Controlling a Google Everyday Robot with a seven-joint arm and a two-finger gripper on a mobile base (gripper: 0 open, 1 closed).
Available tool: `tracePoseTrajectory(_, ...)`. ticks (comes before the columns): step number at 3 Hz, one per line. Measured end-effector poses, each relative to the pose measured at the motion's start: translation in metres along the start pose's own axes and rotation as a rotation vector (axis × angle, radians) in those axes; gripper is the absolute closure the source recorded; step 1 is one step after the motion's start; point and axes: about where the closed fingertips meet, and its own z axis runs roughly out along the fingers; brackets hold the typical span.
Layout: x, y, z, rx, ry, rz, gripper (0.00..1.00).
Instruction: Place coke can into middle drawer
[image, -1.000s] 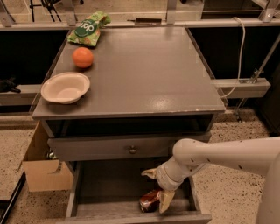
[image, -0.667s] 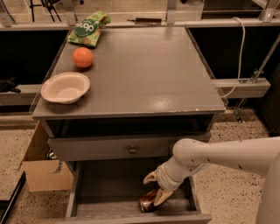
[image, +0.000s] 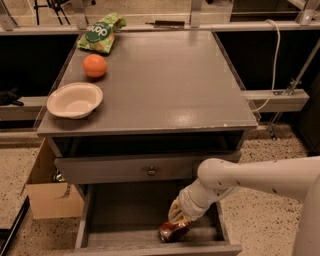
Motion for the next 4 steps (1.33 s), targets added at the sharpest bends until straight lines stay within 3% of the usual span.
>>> tracePoseTrajectory(1, -0.002, 0.009, -0.005, -0.035, -0.004, -0.003, 1.0)
tracePoseTrajectory(2, -0.002, 0.037, -0.032, -0.029, 0.007, -0.009, 1.0)
tracePoseTrajectory(3, -0.003, 0.065, -0.072, 0.02, 0.056, -0.008, 0.97)
tracePoseTrajectory(4, -0.003, 0.065, -0.073, 0.02, 0.056, -0.009, 0.75)
